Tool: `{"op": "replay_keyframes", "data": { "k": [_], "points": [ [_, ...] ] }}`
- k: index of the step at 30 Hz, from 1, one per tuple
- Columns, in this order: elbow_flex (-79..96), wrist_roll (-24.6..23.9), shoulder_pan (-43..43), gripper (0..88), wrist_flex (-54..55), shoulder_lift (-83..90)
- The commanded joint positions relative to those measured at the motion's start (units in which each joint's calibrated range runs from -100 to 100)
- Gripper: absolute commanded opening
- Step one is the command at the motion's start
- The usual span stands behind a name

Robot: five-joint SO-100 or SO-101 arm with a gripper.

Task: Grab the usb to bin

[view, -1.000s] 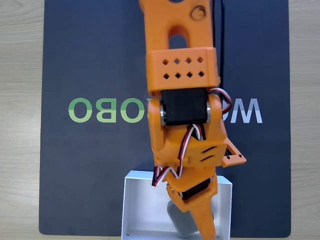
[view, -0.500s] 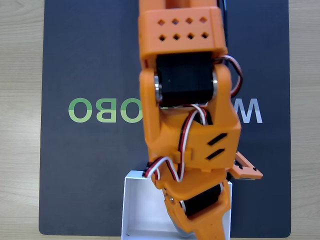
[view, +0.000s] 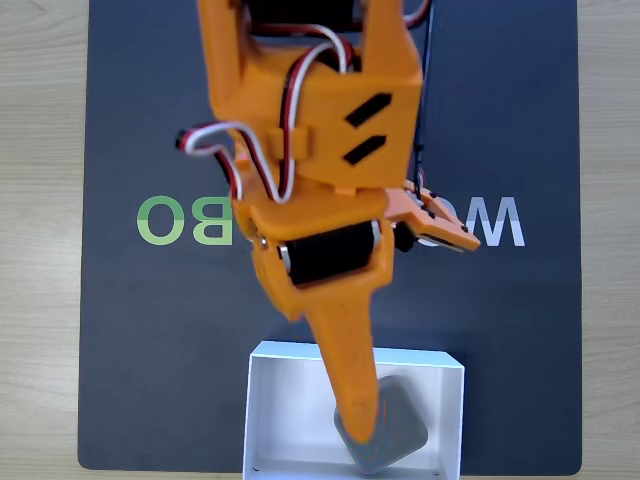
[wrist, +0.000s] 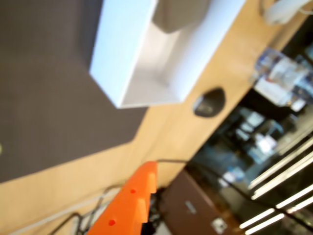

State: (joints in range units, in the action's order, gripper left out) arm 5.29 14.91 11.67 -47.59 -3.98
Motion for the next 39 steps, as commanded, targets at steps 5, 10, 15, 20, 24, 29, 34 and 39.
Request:
{"op": "replay_keyframes", "data": {
  "k": [5, 10, 15, 20, 24, 29, 34, 39],
  "points": [
    [24.07, -3.87, 0.45, 39.4, 0.66, 27.93],
    [33.29, -7.82, 0.45, 21.0, 0.14, 41.49],
    [43.22, -8.61, 0.28, 0.7, 0.05, 52.85],
    [55.96, -8.34, -0.48, 1.7, 0.05, 64.47],
    [69.06, -8.13, -1.40, 2.5, -0.03, 76.00],
    [80.71, -8.13, -1.82, 2.5, -10.25, 94.31],
    [84.14, -8.71, -2.33, 1.9, -27.36, 103.64],
    [84.96, -12.55, -3.42, 1.8, -26.57, 103.13]
  ]
}}
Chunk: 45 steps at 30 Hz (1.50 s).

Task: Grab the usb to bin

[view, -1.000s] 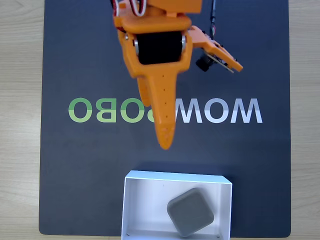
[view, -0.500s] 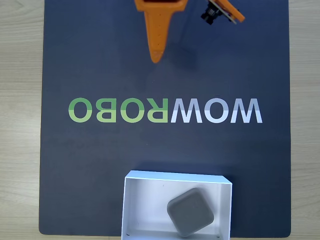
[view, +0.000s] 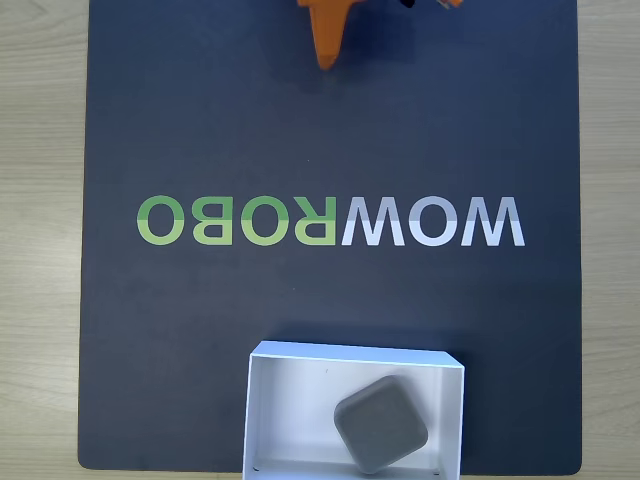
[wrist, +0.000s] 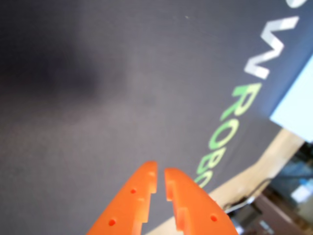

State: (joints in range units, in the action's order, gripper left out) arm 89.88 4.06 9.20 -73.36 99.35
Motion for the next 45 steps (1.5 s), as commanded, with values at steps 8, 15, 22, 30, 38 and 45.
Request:
{"op": "replay_keyframes", "data": {
  "k": [8, 15, 22, 30, 38, 45],
  "points": [
    [1.90, -2.33, -0.95, 1.7, -0.36, -0.20],
    [1.81, -1.96, -1.20, 1.7, -0.36, -0.20],
    [1.81, -1.96, -1.11, 1.7, -0.36, -0.20],
    [1.81, -1.96, -1.11, 1.7, -0.36, -0.20],
    [1.81, -1.96, -1.11, 1.7, -0.36, -0.20],
    [1.81, -1.96, -1.11, 1.7, -0.36, -0.20]
  ]
}}
